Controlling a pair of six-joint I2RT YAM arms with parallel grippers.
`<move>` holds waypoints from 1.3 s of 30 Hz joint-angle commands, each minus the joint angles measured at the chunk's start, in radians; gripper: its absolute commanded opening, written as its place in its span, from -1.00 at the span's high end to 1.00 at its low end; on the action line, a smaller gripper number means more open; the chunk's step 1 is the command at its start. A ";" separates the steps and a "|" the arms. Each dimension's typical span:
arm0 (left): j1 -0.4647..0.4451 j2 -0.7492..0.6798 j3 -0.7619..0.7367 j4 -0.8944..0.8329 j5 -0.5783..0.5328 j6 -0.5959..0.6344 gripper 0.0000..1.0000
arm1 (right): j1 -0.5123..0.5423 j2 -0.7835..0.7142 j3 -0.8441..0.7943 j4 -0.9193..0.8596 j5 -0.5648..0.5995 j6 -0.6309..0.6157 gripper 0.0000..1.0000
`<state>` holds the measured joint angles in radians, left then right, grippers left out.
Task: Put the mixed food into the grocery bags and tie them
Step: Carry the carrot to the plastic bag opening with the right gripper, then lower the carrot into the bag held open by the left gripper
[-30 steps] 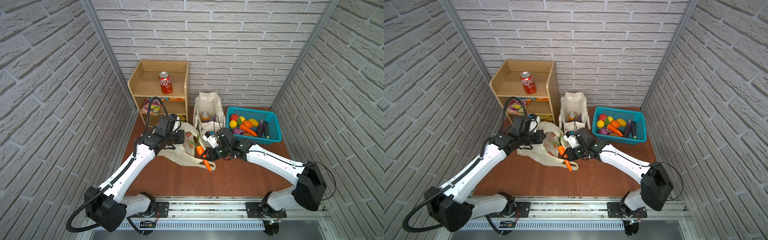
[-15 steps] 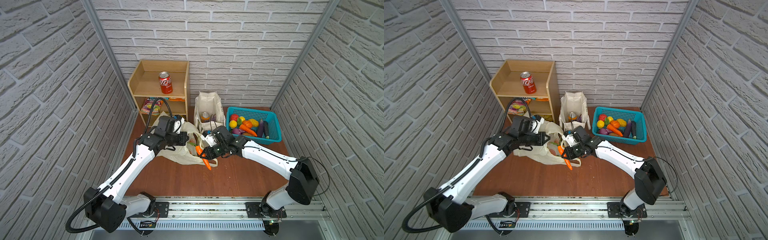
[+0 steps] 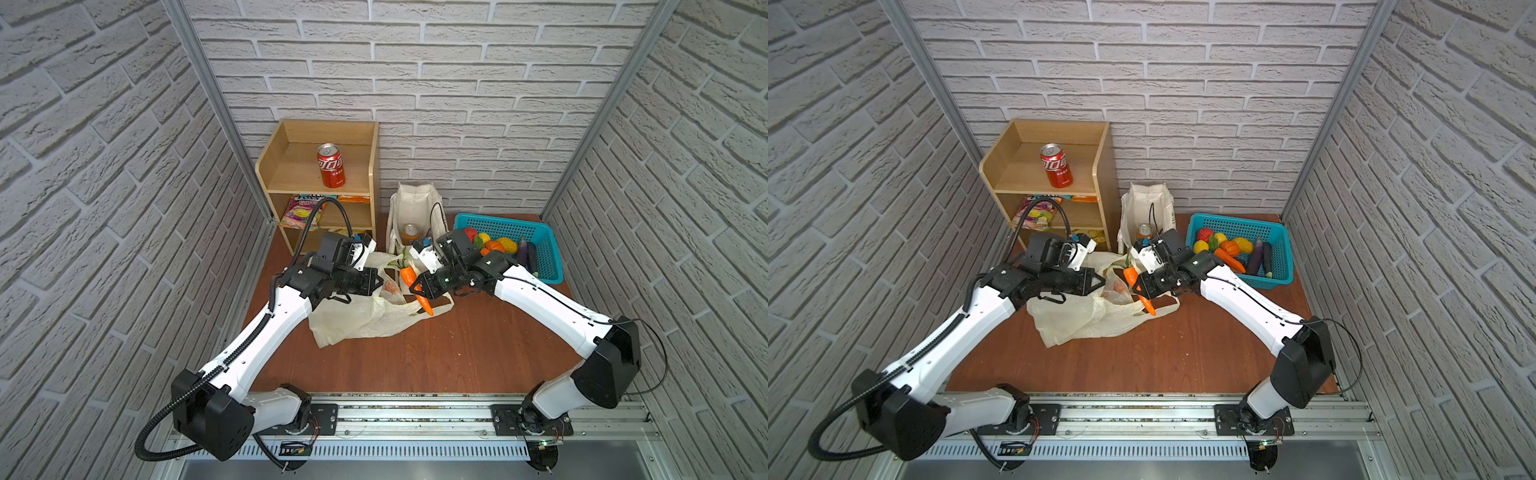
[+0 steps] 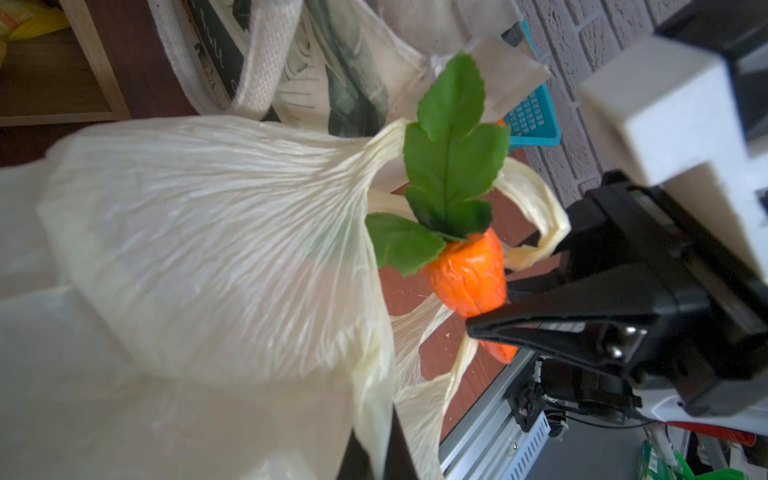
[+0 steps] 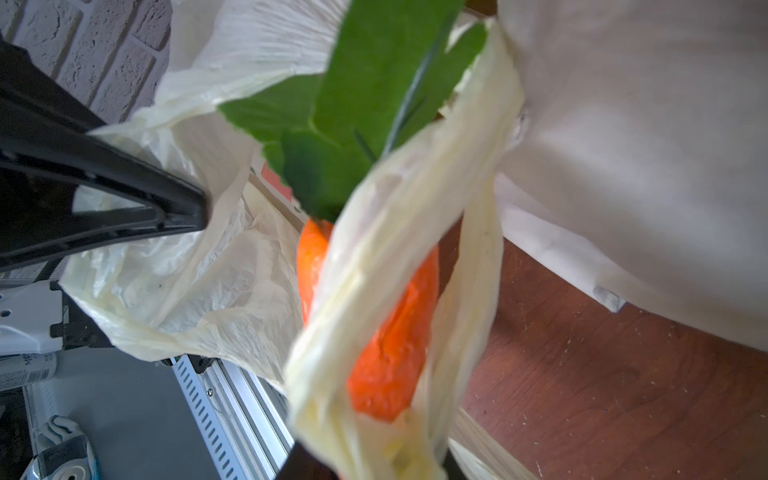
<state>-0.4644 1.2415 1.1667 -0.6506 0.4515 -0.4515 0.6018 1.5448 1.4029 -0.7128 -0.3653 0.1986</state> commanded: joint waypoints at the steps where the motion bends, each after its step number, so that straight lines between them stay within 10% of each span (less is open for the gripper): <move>1: 0.010 0.008 0.033 -0.009 0.049 0.048 1.00 | -0.010 0.012 0.041 -0.032 -0.043 -0.064 0.74; 14: 0.011 0.012 0.042 -0.064 0.118 0.128 1.00 | -0.020 0.069 0.106 0.027 -0.171 -0.055 0.75; 31: 0.011 0.030 0.007 -0.038 0.170 0.151 1.00 | -0.022 0.104 0.033 0.367 -0.257 0.292 0.78; 39: 0.098 0.043 0.080 -0.062 -0.047 0.205 1.00 | -0.025 0.081 -0.047 0.508 -0.238 0.417 0.82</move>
<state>-0.4152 1.2774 1.1950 -0.7261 0.4805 -0.2897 0.5800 1.6474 1.3880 -0.3138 -0.6025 0.5476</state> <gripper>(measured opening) 0.045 0.237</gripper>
